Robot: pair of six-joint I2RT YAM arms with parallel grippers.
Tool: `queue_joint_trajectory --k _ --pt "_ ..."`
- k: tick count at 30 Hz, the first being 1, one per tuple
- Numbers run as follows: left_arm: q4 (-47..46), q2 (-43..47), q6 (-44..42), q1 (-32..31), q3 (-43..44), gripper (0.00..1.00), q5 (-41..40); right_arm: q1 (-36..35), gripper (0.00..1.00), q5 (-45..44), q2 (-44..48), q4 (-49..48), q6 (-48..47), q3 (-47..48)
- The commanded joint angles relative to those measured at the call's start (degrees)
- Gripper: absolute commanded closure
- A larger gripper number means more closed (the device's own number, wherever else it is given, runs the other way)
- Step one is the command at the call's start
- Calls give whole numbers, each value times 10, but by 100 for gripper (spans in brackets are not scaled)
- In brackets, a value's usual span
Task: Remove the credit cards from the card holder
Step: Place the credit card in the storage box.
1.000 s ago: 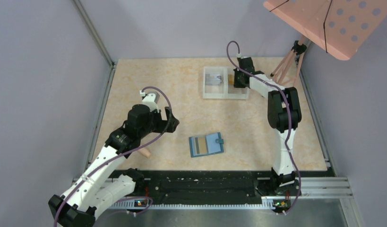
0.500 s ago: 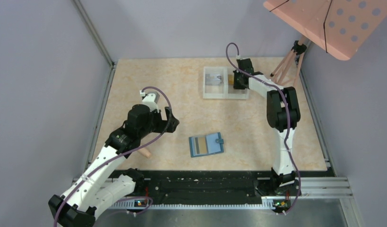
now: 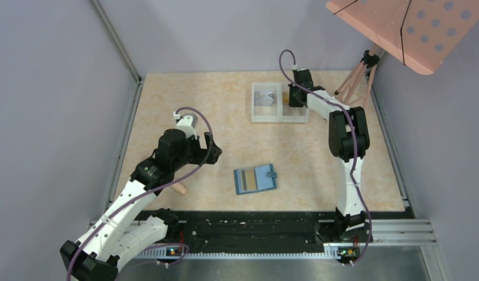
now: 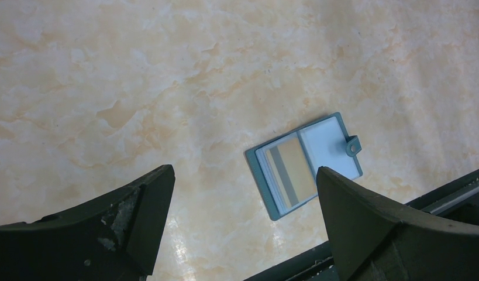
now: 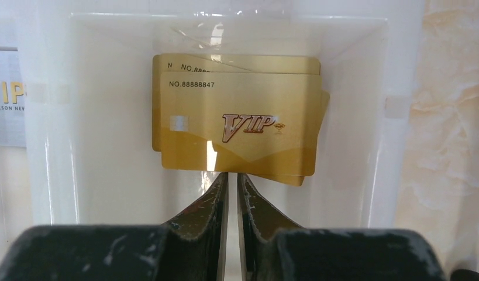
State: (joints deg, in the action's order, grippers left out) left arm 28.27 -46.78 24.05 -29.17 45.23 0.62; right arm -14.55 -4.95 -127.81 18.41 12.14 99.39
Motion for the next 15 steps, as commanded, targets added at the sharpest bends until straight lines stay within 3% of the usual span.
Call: queue_joint_trajectory --k 1,15 --pt "-16 -3 -1 -2 15 3 4 -6 89 -17 -18 -14 -11 36" --pt "-11 -1 -1 -2 15 3 2 -6 89 -26 -21 -25 -13 44"
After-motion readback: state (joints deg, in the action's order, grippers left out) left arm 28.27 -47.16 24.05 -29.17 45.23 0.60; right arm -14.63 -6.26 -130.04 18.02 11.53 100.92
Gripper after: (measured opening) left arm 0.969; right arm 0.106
